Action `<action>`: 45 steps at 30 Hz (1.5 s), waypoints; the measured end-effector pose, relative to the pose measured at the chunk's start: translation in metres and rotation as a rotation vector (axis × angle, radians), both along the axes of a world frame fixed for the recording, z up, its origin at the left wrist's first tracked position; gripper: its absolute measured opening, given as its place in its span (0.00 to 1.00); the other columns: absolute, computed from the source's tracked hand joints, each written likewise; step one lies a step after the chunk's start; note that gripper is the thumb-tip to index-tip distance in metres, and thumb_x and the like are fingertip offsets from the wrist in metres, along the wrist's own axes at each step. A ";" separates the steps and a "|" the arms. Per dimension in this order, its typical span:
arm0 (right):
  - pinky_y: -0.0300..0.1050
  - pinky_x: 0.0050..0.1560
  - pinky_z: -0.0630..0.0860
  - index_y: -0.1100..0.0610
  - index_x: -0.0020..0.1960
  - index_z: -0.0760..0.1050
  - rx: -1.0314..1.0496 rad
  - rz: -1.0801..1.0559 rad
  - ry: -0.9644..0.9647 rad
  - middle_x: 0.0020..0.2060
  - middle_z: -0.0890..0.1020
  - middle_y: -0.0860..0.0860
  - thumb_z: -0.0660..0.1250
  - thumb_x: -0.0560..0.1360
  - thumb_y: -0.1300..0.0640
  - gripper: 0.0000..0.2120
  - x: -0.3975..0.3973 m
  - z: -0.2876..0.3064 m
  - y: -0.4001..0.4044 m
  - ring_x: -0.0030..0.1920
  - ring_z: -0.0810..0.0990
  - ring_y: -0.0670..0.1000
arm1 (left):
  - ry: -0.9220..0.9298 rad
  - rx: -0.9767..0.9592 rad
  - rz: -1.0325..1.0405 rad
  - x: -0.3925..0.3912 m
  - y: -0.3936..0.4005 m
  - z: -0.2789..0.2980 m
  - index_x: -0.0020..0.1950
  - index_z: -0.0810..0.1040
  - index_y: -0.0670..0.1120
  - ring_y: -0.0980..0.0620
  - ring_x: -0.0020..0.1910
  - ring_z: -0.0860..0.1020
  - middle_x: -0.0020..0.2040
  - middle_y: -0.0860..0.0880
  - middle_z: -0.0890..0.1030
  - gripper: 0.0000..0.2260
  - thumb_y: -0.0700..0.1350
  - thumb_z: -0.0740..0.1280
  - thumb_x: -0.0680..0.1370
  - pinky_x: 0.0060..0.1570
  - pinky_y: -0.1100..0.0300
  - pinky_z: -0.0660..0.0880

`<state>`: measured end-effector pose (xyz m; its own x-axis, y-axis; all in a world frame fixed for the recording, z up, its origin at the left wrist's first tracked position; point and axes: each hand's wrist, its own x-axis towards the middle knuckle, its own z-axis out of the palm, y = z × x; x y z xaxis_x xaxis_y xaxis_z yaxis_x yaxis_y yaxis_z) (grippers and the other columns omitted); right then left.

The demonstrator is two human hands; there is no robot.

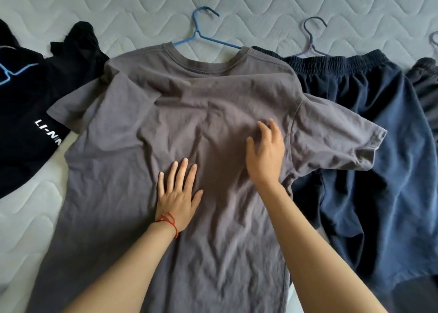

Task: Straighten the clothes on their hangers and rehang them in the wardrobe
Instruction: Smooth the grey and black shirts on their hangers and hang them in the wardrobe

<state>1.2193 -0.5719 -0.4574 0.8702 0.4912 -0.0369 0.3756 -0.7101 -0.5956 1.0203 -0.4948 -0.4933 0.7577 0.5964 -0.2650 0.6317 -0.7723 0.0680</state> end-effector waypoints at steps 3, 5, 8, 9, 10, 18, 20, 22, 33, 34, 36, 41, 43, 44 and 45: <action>0.52 0.69 0.63 0.63 0.63 0.72 0.083 -0.167 -0.046 0.68 0.69 0.62 0.62 0.75 0.59 0.18 0.020 0.009 -0.030 0.69 0.67 0.60 | -0.008 -0.004 0.006 -0.001 0.000 -0.001 0.72 0.61 0.48 0.46 0.71 0.58 0.72 0.45 0.67 0.27 0.57 0.52 0.75 0.67 0.43 0.52; 0.51 0.67 0.63 0.64 0.61 0.73 0.056 -0.287 -0.104 0.66 0.70 0.63 0.61 0.73 0.60 0.18 0.038 0.013 -0.064 0.67 0.68 0.61 | -0.010 -0.009 0.009 -0.001 0.000 -0.002 0.72 0.61 0.48 0.46 0.71 0.58 0.72 0.45 0.67 0.27 0.58 0.50 0.76 0.67 0.43 0.52; 0.53 0.66 0.63 0.65 0.61 0.73 -0.041 -0.453 -0.175 0.65 0.71 0.64 0.60 0.70 0.58 0.21 0.059 0.019 -0.117 0.67 0.68 0.63 | 0.003 -0.010 0.015 -0.002 0.000 -0.002 0.72 0.60 0.48 0.46 0.71 0.58 0.73 0.45 0.66 0.27 0.59 0.47 0.77 0.67 0.43 0.52; 0.54 0.67 0.62 0.64 0.62 0.71 -0.065 -0.507 -0.135 0.66 0.69 0.63 0.61 0.71 0.60 0.21 0.063 0.021 -0.131 0.68 0.67 0.62 | 0.003 -0.010 0.015 -0.001 0.000 -0.002 0.72 0.59 0.48 0.46 0.71 0.58 0.73 0.45 0.66 0.27 0.59 0.47 0.77 0.67 0.43 0.52; 0.53 0.68 0.60 0.63 0.64 0.69 -0.079 -0.560 -0.074 0.67 0.68 0.62 0.62 0.71 0.62 0.21 0.066 0.024 -0.141 0.69 0.65 0.60 | 0.003 -0.012 0.015 -0.001 0.000 -0.001 0.72 0.59 0.48 0.46 0.71 0.58 0.73 0.45 0.66 0.27 0.59 0.47 0.77 0.67 0.43 0.52; 0.46 0.43 0.71 0.55 0.39 0.72 0.143 -0.613 0.417 0.35 0.77 0.53 0.70 0.69 0.63 0.08 0.079 0.026 -0.149 0.33 0.72 0.44 | 0.055 -0.066 0.046 0.001 -0.001 0.003 0.73 0.58 0.48 0.46 0.72 0.57 0.73 0.45 0.65 0.30 0.61 0.36 0.78 0.67 0.39 0.58; 0.47 0.45 0.69 0.56 0.34 0.71 0.114 -0.565 0.387 0.35 0.73 0.52 0.70 0.70 0.59 0.09 0.080 0.026 -0.145 0.35 0.71 0.46 | 0.062 -0.073 0.044 0.001 0.000 0.004 0.73 0.58 0.48 0.46 0.71 0.57 0.73 0.44 0.65 0.30 0.61 0.36 0.78 0.66 0.38 0.61; 0.43 0.55 0.68 0.63 0.42 0.75 0.055 -0.501 0.245 0.46 0.73 0.55 0.69 0.72 0.57 0.09 0.082 0.028 -0.144 0.49 0.73 0.51 | 0.064 -0.072 0.039 0.002 0.000 0.005 0.73 0.58 0.48 0.46 0.71 0.58 0.73 0.44 0.65 0.30 0.61 0.37 0.78 0.66 0.37 0.61; 0.52 0.50 0.77 0.63 0.42 0.76 -0.269 -0.684 0.368 0.41 0.81 0.63 0.64 0.69 0.59 0.07 0.069 0.055 -0.163 0.47 0.80 0.63 | 0.079 -0.110 0.047 0.003 -0.001 0.010 0.72 0.59 0.47 0.44 0.70 0.62 0.72 0.43 0.67 0.30 0.61 0.37 0.78 0.64 0.37 0.63; 0.54 0.53 0.74 0.63 0.47 0.76 -0.401 -0.675 0.379 0.46 0.80 0.64 0.63 0.69 0.61 0.09 0.062 0.056 -0.161 0.51 0.78 0.65 | 0.079 -0.111 0.046 0.004 -0.001 0.010 0.72 0.59 0.47 0.43 0.70 0.63 0.72 0.43 0.68 0.30 0.61 0.37 0.78 0.64 0.37 0.64; 0.58 0.55 0.70 0.64 0.57 0.70 -0.528 -0.585 0.190 0.55 0.74 0.66 0.62 0.69 0.66 0.16 0.042 0.058 -0.148 0.57 0.73 0.68 | 0.079 -0.105 0.034 0.004 0.000 0.012 0.72 0.61 0.47 0.42 0.69 0.66 0.71 0.43 0.68 0.29 0.61 0.39 0.78 0.64 0.37 0.64; 0.56 0.55 0.73 0.63 0.59 0.74 -0.275 0.056 -0.140 0.59 0.75 0.64 0.67 0.68 0.61 0.19 -0.018 0.042 -0.071 0.57 0.75 0.66 | 0.031 -0.136 0.015 0.004 0.000 0.019 0.70 0.65 0.46 0.41 0.69 0.68 0.71 0.43 0.68 0.28 0.57 0.52 0.73 0.63 0.37 0.65; 0.54 0.58 0.73 0.62 0.59 0.74 -0.226 0.170 -0.111 0.61 0.76 0.62 0.66 0.69 0.57 0.20 -0.039 0.033 -0.033 0.61 0.75 0.63 | 0.017 -0.130 -0.008 0.003 0.003 0.021 0.69 0.68 0.46 0.41 0.68 0.70 0.70 0.43 0.70 0.28 0.56 0.56 0.72 0.61 0.37 0.67; 0.54 0.61 0.71 0.61 0.61 0.73 -0.201 0.211 -0.078 0.63 0.74 0.62 0.65 0.70 0.56 0.20 -0.049 0.029 -0.015 0.64 0.73 0.62 | 0.004 -0.141 -0.020 0.002 0.005 0.022 0.68 0.69 0.46 0.41 0.67 0.71 0.69 0.43 0.71 0.27 0.55 0.58 0.70 0.60 0.37 0.69; 0.54 0.65 0.68 0.61 0.63 0.72 -0.189 0.258 -0.024 0.66 0.72 0.61 0.64 0.72 0.55 0.21 -0.058 0.023 0.000 0.68 0.69 0.61 | -0.022 -0.165 -0.029 0.002 0.008 0.024 0.67 0.70 0.46 0.41 0.67 0.71 0.69 0.43 0.72 0.27 0.55 0.59 0.70 0.59 0.38 0.70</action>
<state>1.1616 -0.5716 -0.4340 0.7192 0.6825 -0.1301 0.5701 -0.6867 -0.4510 1.0218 -0.4868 -0.4691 0.7807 0.5239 -0.3405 0.6062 -0.7674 0.2091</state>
